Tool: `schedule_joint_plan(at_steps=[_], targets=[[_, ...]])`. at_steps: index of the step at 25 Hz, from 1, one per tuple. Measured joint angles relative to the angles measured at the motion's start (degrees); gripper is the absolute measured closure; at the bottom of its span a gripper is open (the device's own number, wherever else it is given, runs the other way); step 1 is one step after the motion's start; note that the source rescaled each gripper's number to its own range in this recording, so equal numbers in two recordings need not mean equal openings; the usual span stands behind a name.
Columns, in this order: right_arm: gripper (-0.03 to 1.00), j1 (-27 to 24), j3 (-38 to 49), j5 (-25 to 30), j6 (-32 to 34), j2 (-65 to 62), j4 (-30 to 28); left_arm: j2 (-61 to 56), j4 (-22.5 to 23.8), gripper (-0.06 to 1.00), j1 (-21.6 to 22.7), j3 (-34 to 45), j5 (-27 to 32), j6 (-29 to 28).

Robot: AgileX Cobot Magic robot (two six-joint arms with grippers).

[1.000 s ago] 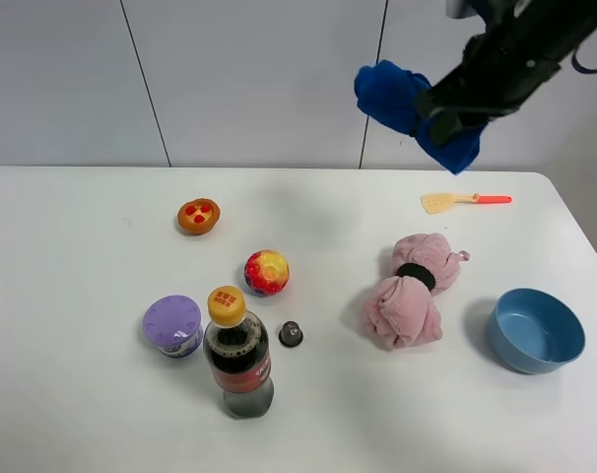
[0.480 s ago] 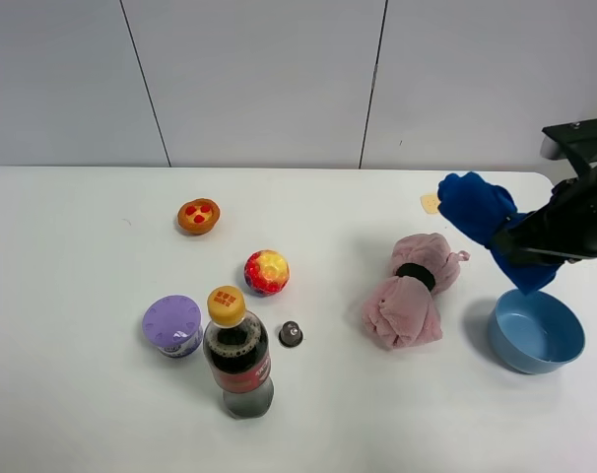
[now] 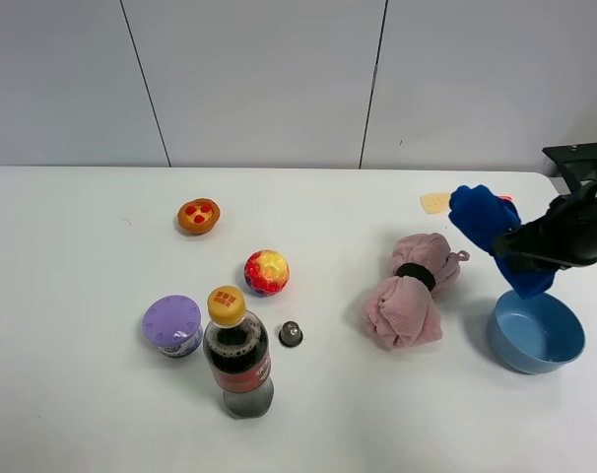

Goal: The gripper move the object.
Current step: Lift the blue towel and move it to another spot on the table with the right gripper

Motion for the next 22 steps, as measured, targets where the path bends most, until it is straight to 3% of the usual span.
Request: schedule_joint_plan(at_steps=[6, 22], targets=[[0.97, -4.27, -0.96, -1.18, -0.15, 3.78, -1.84, 0.00, 0.00, -0.06, 0.00, 0.00, 0.00, 0.00], [0.97, -4.47, -18.44, -0.96, -1.22, 24.42, -3.18, 0.00, 0.00, -0.06, 0.00, 0.00, 0.00, 0.00]])
